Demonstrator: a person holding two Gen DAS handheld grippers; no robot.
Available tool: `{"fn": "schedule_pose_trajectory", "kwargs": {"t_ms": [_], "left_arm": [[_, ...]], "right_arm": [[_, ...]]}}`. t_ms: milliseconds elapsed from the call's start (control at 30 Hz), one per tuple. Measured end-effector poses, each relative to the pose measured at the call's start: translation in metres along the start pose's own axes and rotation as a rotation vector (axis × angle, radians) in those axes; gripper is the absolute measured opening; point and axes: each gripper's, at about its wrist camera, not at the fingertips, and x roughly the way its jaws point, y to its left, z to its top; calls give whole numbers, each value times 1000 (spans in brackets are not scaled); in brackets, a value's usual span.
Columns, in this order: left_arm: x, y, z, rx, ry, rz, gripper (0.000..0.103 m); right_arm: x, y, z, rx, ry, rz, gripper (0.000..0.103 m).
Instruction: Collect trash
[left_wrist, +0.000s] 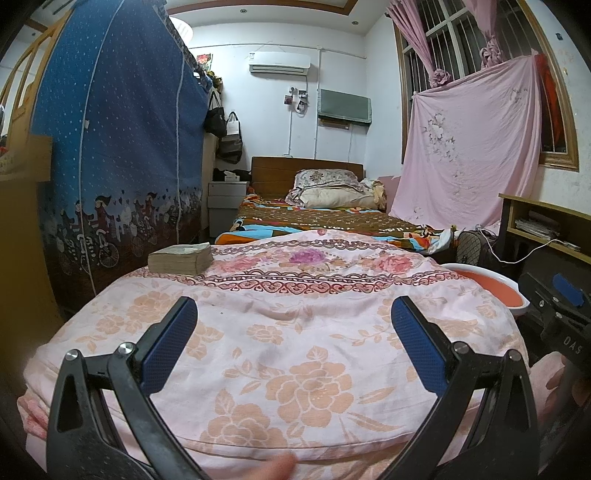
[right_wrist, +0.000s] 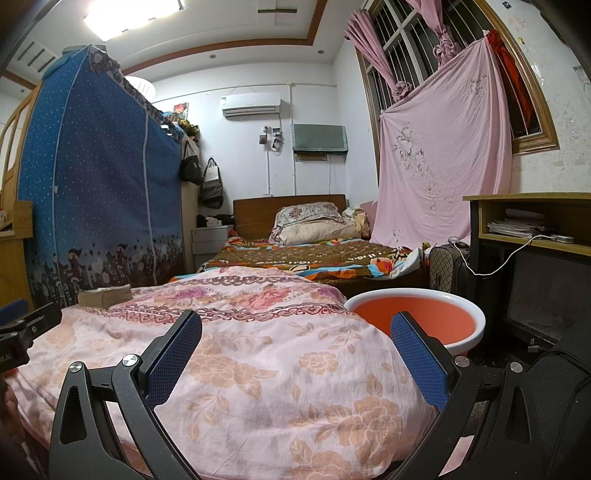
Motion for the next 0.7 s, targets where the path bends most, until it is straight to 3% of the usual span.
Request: {"fn": "schedule_pose_trajectory", "kwargs": {"t_ms": [700], "left_arm": [[0,5,1,0,-12,13,91]], "right_arm": [[-1,1,-2,-2,4,1,103]]}}
